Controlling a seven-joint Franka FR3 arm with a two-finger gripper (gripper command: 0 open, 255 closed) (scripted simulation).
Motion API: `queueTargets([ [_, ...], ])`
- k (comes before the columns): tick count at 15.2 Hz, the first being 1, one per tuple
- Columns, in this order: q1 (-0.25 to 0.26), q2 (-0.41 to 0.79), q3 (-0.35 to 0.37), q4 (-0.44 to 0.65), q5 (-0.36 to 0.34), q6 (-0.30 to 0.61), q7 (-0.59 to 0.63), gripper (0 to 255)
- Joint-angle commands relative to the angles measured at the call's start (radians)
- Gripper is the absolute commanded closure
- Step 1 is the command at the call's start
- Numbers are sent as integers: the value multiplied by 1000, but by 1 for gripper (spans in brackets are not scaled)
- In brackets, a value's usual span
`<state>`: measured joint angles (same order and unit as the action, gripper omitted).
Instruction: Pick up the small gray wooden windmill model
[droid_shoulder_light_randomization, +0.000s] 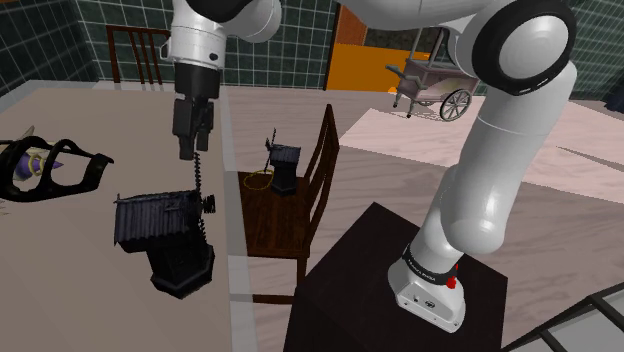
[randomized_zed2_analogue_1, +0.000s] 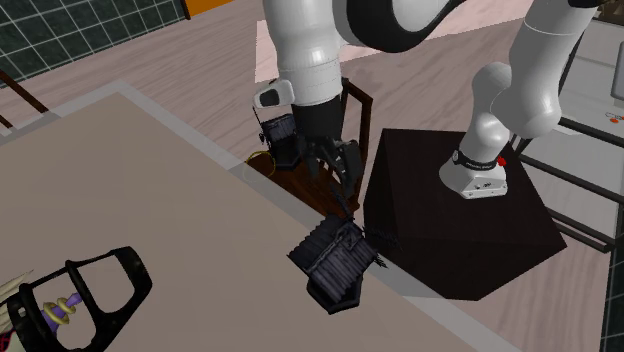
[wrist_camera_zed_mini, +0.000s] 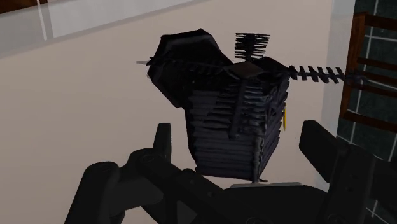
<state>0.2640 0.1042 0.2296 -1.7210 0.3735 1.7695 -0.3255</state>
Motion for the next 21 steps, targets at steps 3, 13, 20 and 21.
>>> queueTargets([
  [3,1,1,0,-32,3,32,-12,0],
  [13,1,1,0,-32,3,32,-12,255],
  [20,-2,-3,-1,54,-3,-54,18,255],
  [21,-2,-3,-1,68,-4,-67,23,255],
])
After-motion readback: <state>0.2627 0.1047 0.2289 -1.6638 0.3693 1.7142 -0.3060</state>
